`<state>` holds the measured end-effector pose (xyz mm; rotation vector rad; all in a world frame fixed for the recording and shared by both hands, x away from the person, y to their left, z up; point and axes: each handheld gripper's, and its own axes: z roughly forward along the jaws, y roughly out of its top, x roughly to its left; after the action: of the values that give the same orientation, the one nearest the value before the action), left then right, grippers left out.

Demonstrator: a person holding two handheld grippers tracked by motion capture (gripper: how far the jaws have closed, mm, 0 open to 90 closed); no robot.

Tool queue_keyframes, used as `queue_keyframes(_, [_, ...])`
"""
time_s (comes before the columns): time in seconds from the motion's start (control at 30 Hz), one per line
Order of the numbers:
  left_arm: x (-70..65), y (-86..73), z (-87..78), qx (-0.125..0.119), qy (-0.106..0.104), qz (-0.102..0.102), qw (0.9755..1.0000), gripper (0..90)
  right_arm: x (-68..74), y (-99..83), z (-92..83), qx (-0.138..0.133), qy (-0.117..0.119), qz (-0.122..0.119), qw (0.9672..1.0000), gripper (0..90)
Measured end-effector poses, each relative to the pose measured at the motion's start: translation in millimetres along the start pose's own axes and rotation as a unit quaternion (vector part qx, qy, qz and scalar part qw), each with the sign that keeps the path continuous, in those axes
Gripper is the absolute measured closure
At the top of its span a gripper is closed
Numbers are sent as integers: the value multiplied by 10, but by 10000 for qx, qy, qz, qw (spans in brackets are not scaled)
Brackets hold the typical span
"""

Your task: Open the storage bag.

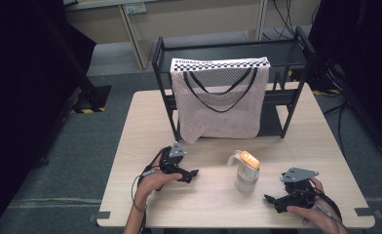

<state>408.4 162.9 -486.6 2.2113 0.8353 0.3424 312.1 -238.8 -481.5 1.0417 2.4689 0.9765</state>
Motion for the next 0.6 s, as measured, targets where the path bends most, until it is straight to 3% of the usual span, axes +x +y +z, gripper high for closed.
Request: queue_keyframes(0.6, [8, -1, -3, -12, -30, -25, 10000, 0, 1, 0, 1, -3, 3, 9, 10000, 3])
